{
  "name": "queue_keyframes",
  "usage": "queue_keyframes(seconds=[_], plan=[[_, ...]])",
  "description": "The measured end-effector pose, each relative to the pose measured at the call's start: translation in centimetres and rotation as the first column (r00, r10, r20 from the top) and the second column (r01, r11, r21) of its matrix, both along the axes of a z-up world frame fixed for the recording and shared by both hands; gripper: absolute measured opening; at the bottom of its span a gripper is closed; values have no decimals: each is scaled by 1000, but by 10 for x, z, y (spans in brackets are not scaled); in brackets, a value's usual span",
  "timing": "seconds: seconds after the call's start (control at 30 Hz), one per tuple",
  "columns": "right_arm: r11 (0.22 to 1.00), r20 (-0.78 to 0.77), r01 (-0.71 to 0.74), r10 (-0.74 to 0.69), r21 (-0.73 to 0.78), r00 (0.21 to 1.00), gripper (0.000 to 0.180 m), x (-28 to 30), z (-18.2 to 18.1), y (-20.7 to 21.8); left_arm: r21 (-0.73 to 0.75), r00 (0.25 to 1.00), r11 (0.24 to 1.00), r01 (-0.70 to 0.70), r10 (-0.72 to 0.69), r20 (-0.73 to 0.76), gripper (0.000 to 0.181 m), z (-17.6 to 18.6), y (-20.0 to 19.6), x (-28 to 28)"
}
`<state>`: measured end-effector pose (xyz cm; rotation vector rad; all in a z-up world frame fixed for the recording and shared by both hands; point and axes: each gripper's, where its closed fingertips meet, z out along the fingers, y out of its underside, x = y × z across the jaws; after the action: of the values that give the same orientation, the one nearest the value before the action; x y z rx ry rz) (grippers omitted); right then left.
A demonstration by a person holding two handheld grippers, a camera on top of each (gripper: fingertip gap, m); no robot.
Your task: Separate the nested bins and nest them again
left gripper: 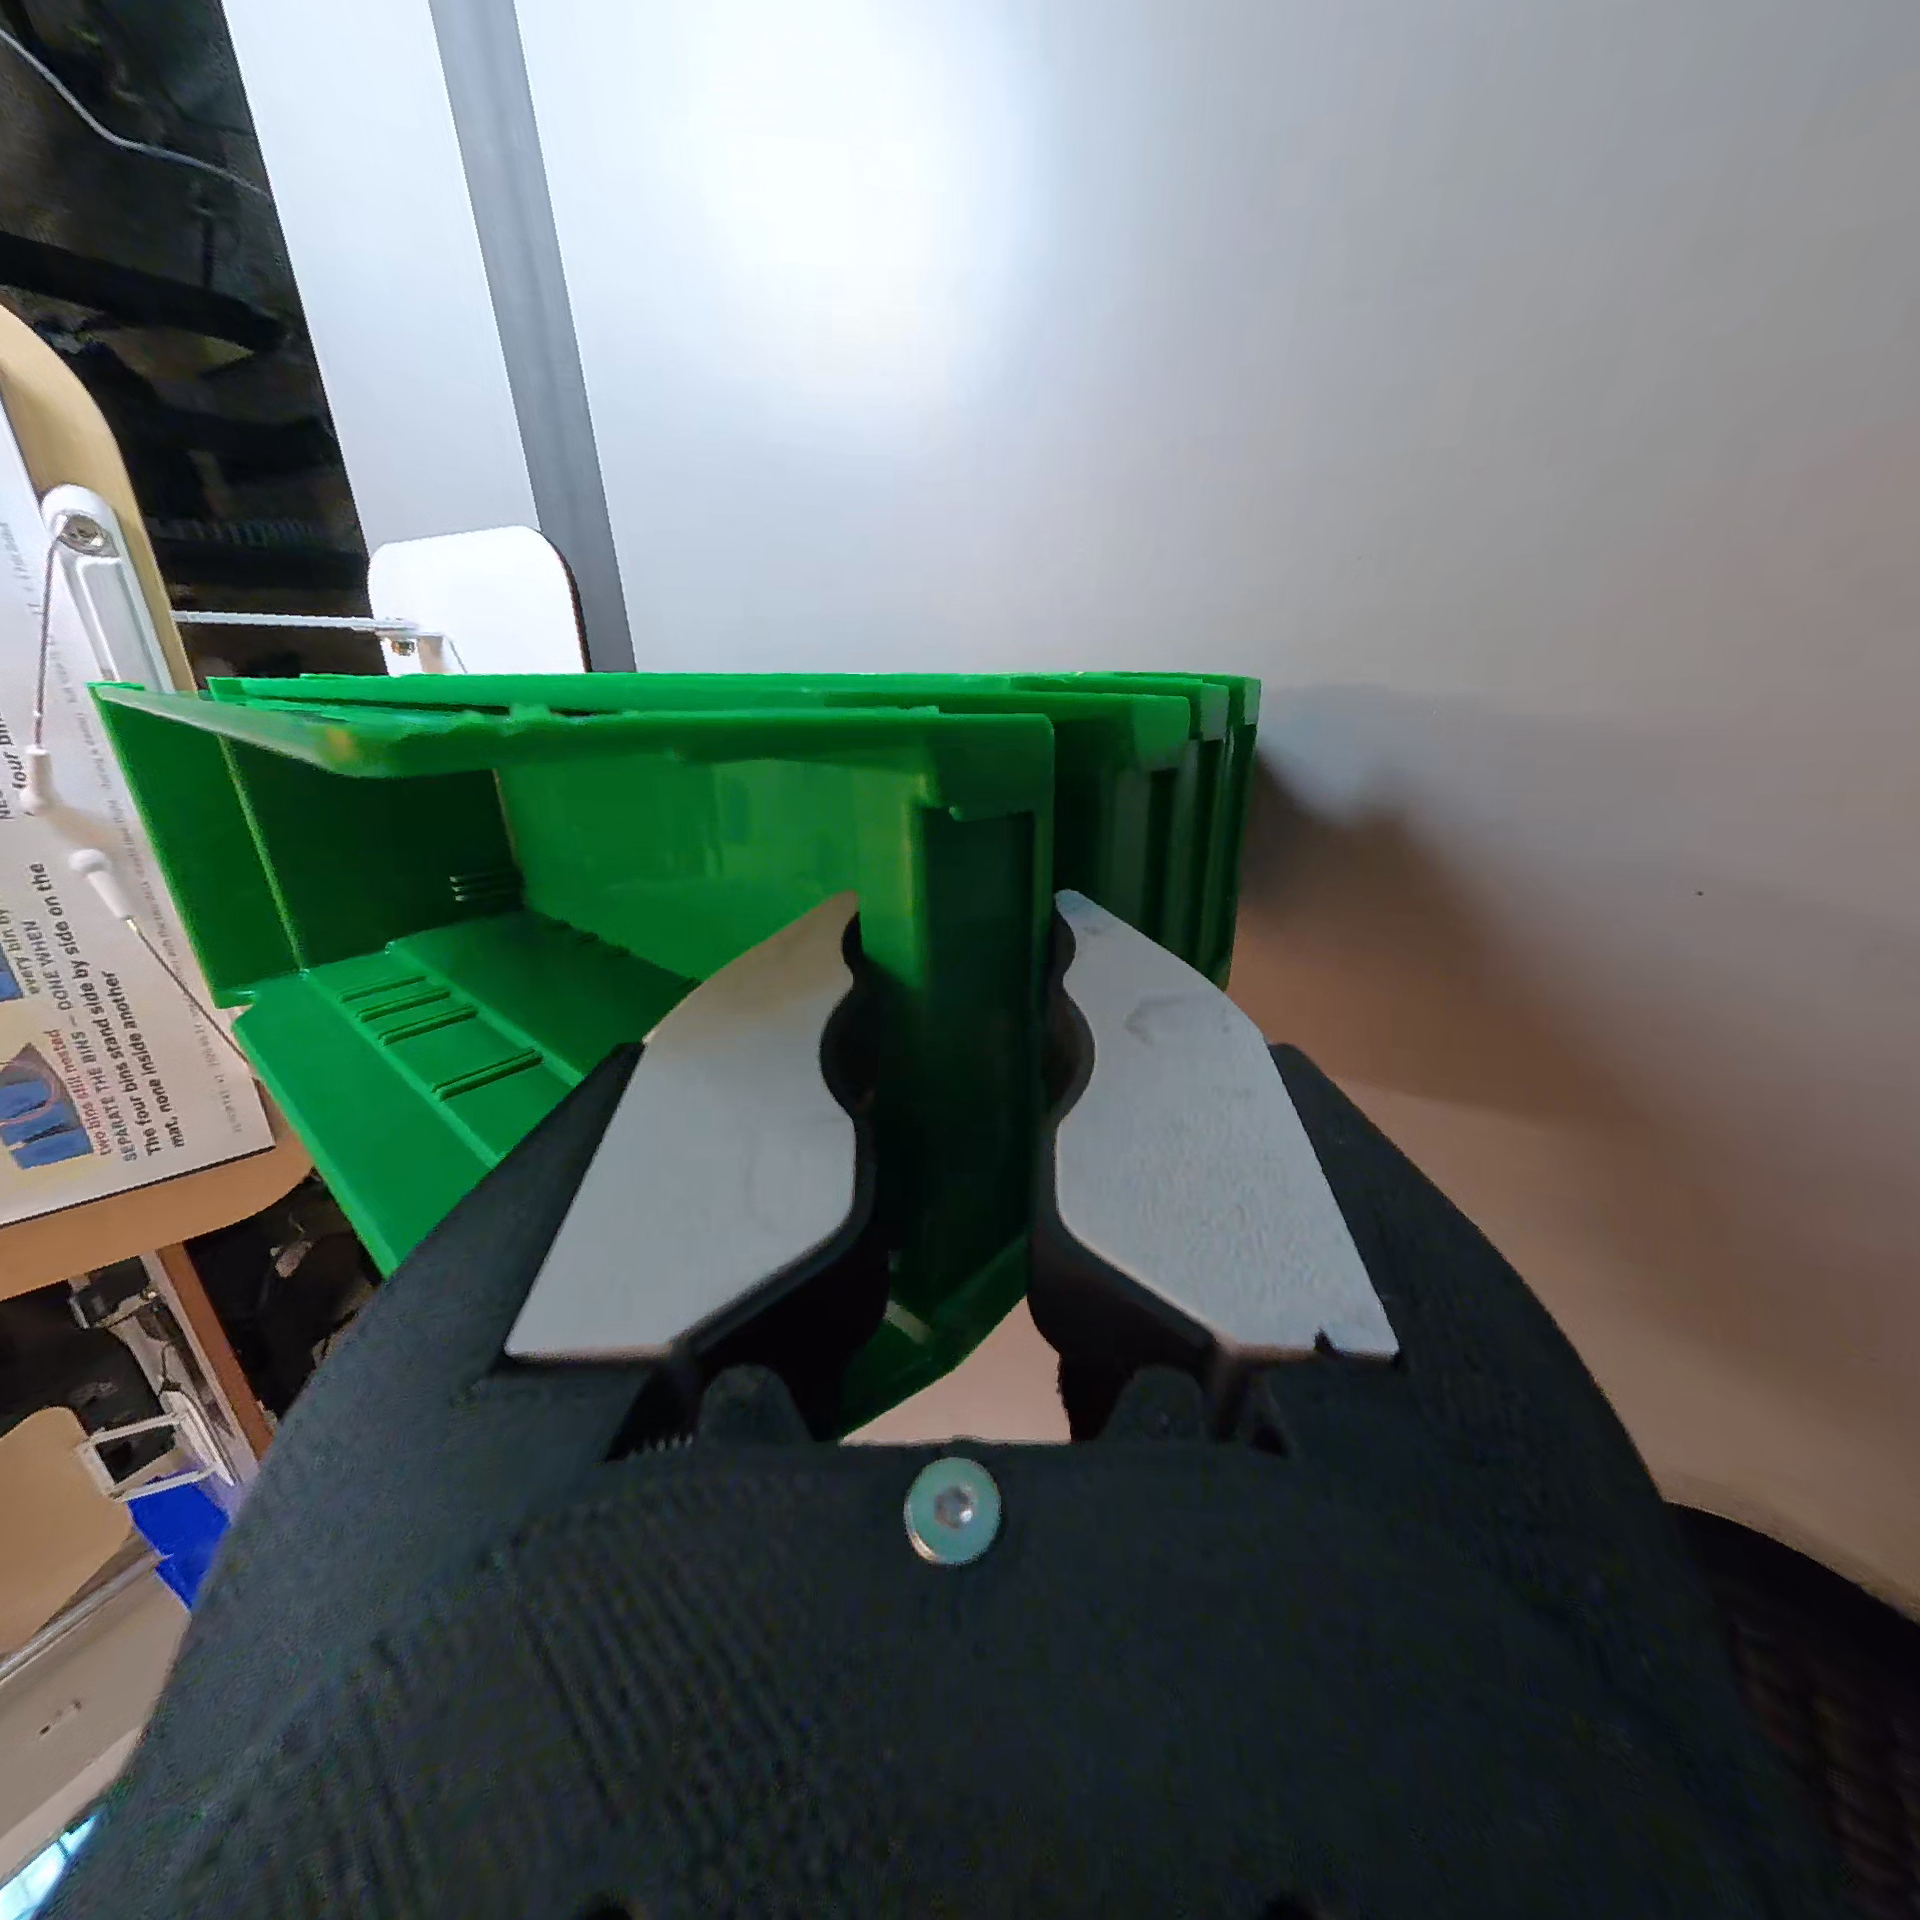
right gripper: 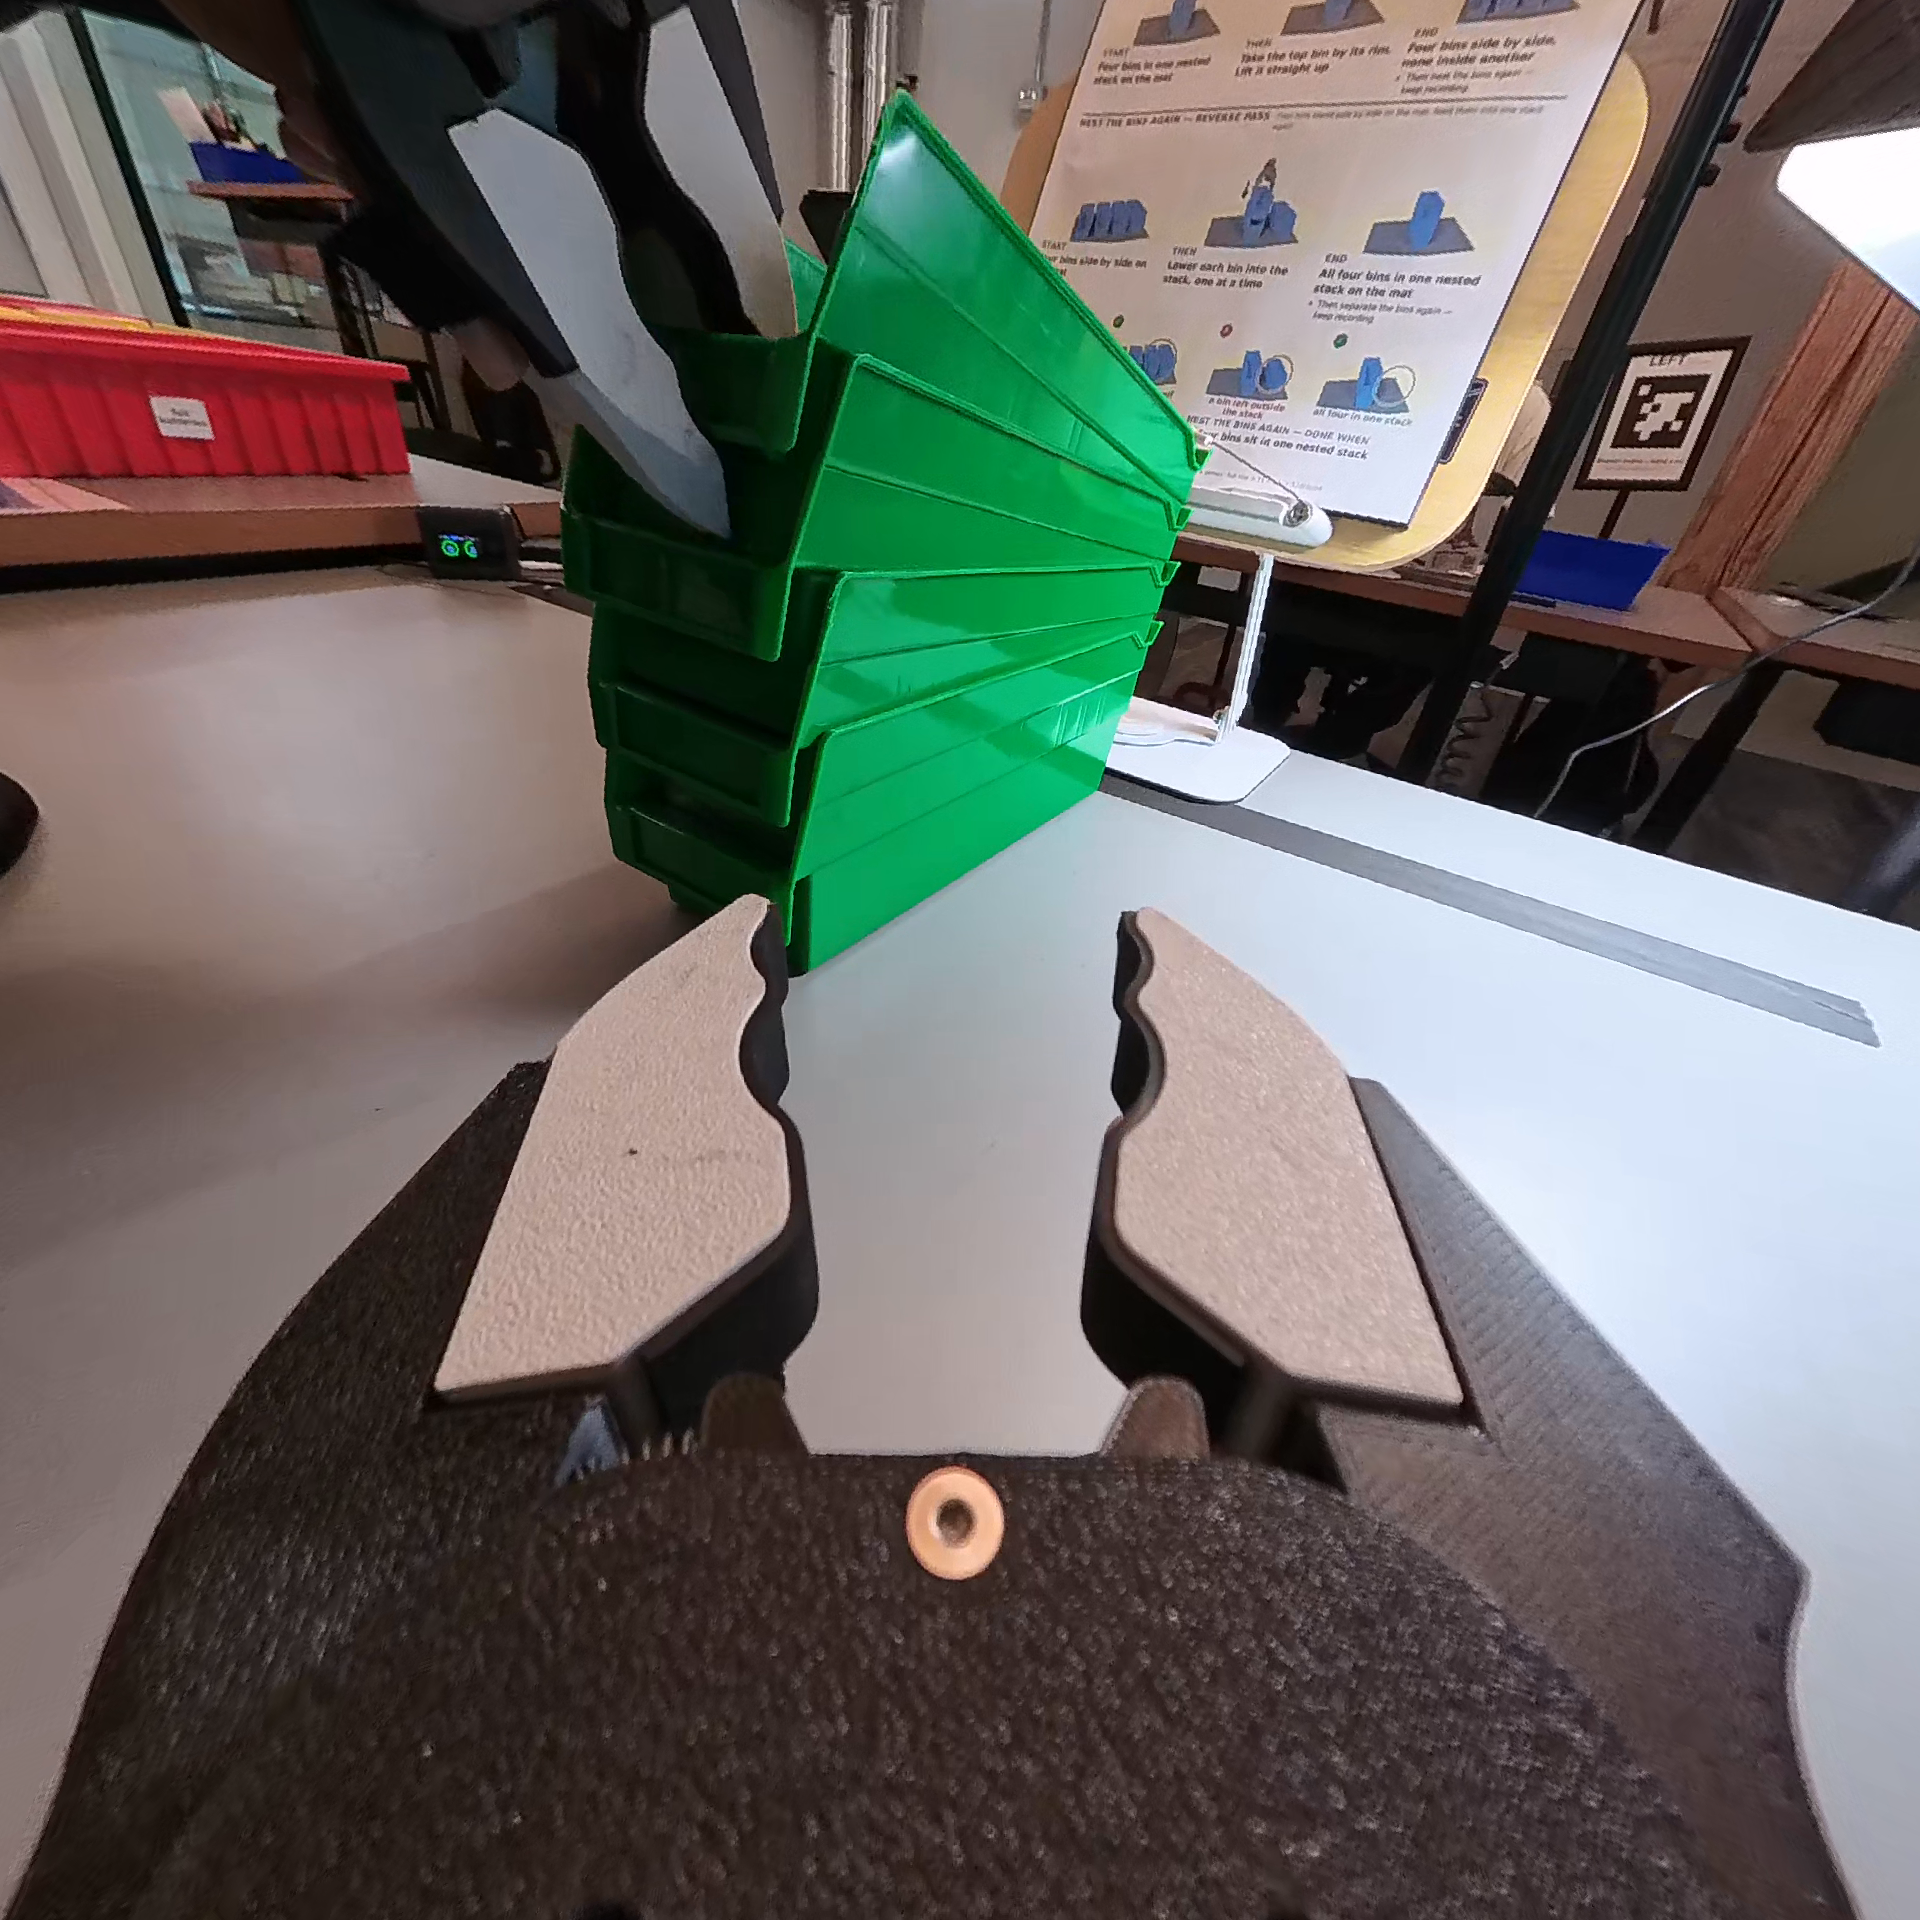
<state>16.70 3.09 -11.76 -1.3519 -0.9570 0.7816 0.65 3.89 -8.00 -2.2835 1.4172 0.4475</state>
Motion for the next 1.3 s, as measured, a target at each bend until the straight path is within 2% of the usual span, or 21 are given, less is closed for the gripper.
queue_keyframes(seconds=[0.37,0.6,0.73,0.87,1.07,1.3], plan=[[1000,3,2,-2,-3,1000,59,0,-1,0,111,999,993,32,-36,38,33,43,-7,3],[1000,8,5,-5,-4,1000,59,0,-3,1,283,998,959,24,-37,42,30,107,-12,-4],[1000,-2,7,-7,-8,1000,58,1,-1,1,324,1000,946,-3,3,-1,30,121,-26,-33],[1000,6,8,-8,-5,1000,57,0,-2,1,284,998,957,-53,58,-11,30,91,-41,-70],[1000,23,9,-9,0,1000,59,-2,-6,1,207,995,974,-93,99,-17,30,15,-59,-109],[1000,35,-1,0,18,999,62,-4,-6,-2,139,994,985,-103,107,-21,30,-77,-68,-126]])
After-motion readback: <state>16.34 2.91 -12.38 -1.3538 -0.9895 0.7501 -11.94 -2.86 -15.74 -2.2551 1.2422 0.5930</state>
